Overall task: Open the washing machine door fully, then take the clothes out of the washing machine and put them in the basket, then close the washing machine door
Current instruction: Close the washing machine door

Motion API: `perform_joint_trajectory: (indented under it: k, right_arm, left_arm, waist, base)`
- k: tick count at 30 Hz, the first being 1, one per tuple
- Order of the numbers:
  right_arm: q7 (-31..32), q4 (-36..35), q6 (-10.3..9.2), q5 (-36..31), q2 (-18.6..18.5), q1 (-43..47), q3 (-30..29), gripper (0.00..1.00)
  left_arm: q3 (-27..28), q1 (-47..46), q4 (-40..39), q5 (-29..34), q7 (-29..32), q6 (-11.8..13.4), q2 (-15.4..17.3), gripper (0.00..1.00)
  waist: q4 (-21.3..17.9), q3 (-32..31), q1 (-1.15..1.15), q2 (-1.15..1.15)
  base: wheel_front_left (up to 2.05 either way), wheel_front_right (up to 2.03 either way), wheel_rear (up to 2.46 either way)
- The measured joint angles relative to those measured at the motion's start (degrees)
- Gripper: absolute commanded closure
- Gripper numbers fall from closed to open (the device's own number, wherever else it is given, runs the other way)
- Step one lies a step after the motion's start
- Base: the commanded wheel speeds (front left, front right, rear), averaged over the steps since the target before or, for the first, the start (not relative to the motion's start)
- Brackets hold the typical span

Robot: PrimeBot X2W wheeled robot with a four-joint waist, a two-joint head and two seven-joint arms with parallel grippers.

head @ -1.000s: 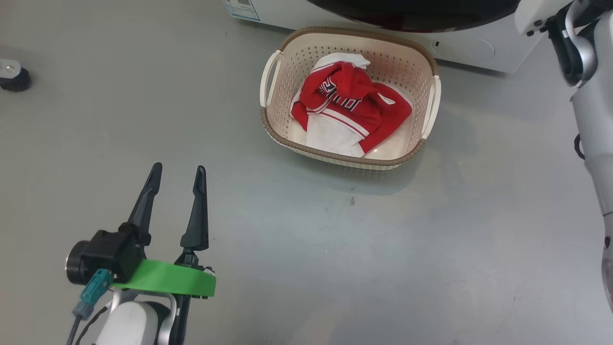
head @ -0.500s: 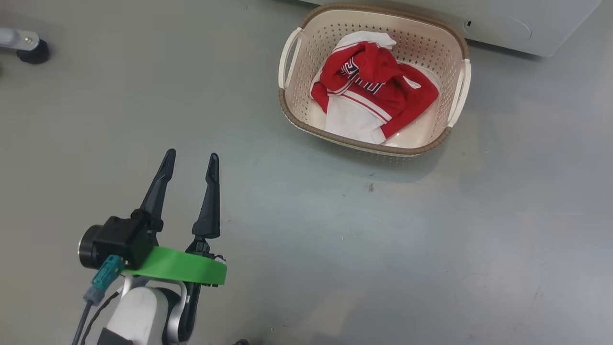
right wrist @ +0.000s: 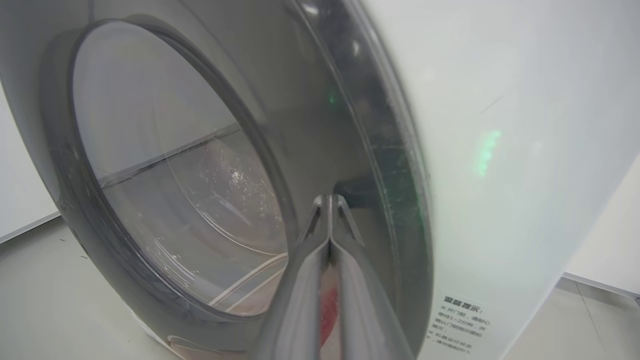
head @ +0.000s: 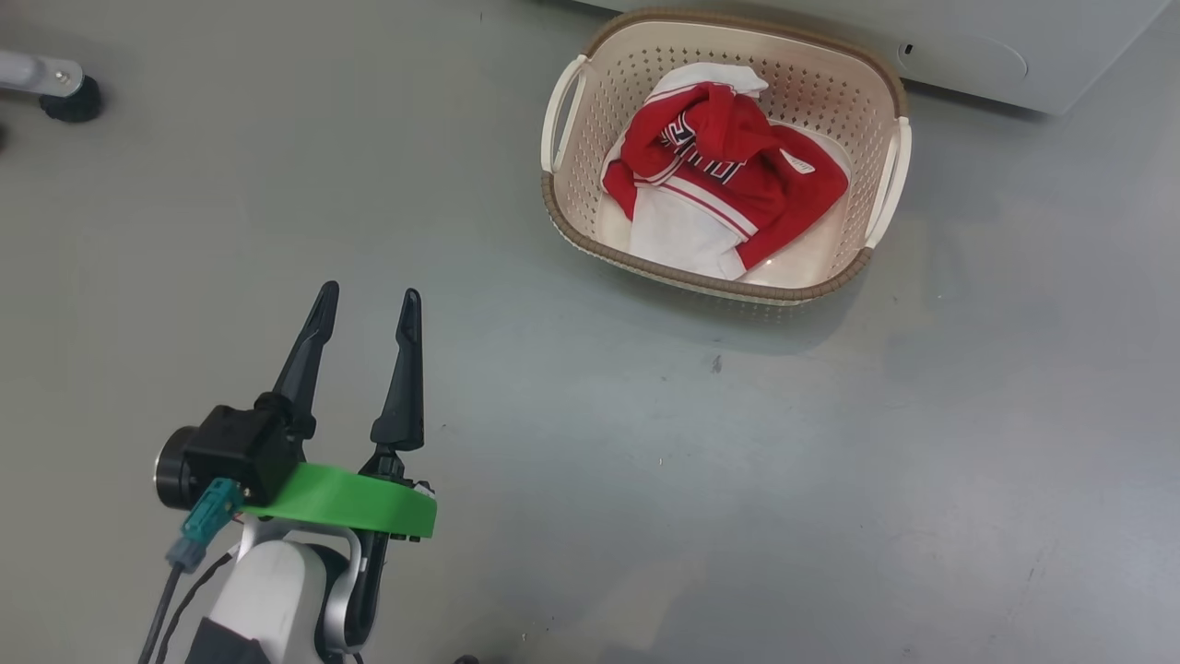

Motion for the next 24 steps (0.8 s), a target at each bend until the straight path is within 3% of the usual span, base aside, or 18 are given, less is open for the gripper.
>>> perform_joint_trajectory:
  k: [15,16,17,18,19,20,24]
  right_arm:
    - [-5.38,1.07,2.42,2.72,5.64,9.6,1.33,1.0]
    - [-5.38,1.07,2.42,2.72,5.64,9.6,1.33,0.95]
    - [-5.45,1.05,2.53,3.52,6.78,11.34,1.18,0.7]
    - [-5.45,1.05,2.53,3.52,6.78,11.34,1.18,0.57]
    - [-5.46,1.04,2.54,3.83,7.48,12.24,1.09,0.23]
    - [-5.46,1.02,2.55,4.01,8.03,13.15,1.11,0.0]
    - [-5.56,0.94,2.72,4.34,9.78,17.15,1.24,0.0]
  left_arm:
    - [1.18,-0.07,1.96,0.2,-0.48,-0.01,0.04,0.0]
    - [1.18,-0.07,1.96,0.2,-0.48,-0.01,0.04,0.0]
    - [1.7,-0.06,1.98,0.21,-0.48,-0.01,0.21,0.0]
    - [1.7,-0.06,1.98,0.21,-0.48,-0.01,0.21,0.0]
    - [2.02,-0.05,2.08,0.21,-0.48,0.01,0.36,0.0]
    - [2.35,-0.05,2.18,0.21,-0.48,0.02,0.51,0.0]
    - [2.59,0.0,2.57,0.64,-0.49,0.04,0.87,0.0]
  waist:
    - [-3.51,-3.54,0.0,0.0]
    - [-3.51,-3.54,0.0,0.0]
    - [-4.24,-4.16,0.0,0.0]
    - [-4.24,-4.16,0.0,0.0]
    - [-4.65,-4.48,0.0,0.0]
    - [-5.05,-4.8,0.0,0.0]
    - [-6.6,-6.35,0.0,0.0]
  base:
    - [0.0,0.0,0.0]
    - [0.0,0.0,0.0]
    - [0.0,0.0,0.0]
    - [0.0,0.0,0.0]
    - [0.0,0.0,0.0]
    - [0.0,0.0,0.0]
    - [0.0,0.0,0.0]
